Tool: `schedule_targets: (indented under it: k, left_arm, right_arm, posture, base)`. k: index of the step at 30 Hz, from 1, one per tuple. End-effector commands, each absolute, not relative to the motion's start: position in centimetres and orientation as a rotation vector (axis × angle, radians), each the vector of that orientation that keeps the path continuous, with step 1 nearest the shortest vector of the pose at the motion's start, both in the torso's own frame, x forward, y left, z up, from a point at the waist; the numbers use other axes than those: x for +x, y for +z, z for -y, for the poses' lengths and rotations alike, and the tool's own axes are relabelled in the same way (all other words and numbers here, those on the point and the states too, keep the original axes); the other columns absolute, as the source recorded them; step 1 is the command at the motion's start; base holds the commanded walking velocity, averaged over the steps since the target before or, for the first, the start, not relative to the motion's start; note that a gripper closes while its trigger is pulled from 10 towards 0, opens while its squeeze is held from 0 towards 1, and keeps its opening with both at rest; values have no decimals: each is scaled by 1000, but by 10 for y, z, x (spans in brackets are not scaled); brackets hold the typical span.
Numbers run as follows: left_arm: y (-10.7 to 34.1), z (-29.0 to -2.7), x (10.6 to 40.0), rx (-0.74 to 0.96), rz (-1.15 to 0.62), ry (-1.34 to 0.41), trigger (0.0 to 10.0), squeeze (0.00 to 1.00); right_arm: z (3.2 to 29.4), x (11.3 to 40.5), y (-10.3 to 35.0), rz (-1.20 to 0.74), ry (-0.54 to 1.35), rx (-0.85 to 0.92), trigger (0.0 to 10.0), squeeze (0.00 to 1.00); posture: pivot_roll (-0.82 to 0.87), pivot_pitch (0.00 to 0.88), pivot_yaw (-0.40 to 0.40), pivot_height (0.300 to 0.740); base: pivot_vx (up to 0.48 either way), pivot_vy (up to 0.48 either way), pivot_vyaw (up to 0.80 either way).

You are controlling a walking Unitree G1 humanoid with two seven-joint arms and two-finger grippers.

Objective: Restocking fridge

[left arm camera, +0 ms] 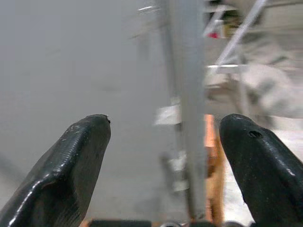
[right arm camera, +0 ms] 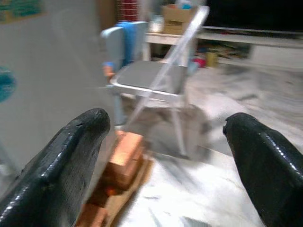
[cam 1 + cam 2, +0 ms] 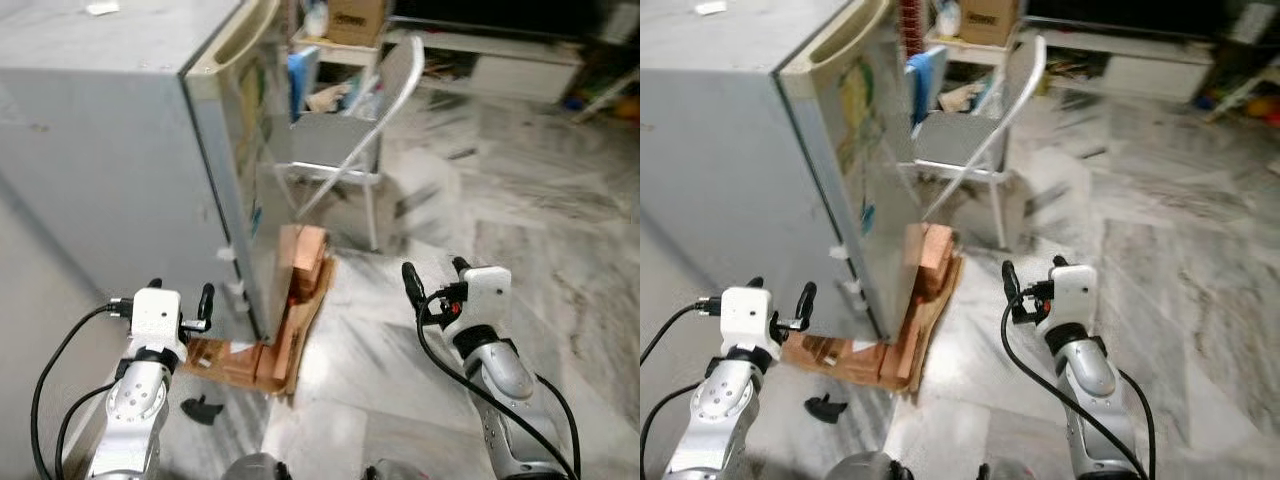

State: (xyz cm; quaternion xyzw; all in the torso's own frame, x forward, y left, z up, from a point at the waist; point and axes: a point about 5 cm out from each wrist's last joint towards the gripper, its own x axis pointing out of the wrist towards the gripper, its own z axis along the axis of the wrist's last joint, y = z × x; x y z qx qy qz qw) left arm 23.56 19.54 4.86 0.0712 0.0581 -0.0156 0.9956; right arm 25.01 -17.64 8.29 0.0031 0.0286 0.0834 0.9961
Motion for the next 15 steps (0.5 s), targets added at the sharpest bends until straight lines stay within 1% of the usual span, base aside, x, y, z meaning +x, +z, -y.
schedule_targets:
  k: [1, 6, 9, 15]
  left_arm:
    - [50, -189, 237, 136, -109, -58, 10000, 0]
    - [51, -190, 235, 125, -106, -62, 10000, 0]
    - [51, -190, 235, 123, -105, -67, 10000, 0]
    - [52, -190, 235, 121, -100, -69, 10000, 0]
  right_arm:
    - [180, 250, 84, -59, 157, -2, 10000, 0]
    - [179, 249, 84, -61, 160, -1, 10000, 0]
    - [179, 248, 84, -61, 161, -1, 10000, 0]
    - [179, 247, 84, -62, 161, 1, 10000, 0]
  posture:
    - [14, 0, 24, 740]
    - [16, 0, 23, 740]
    - [16, 0, 24, 740]
    - [15, 0, 24, 740]
  base:
    - [0, 0, -800]
    - [0, 0, -800]
    - [0, 0, -467]
    - [0, 0, 0]
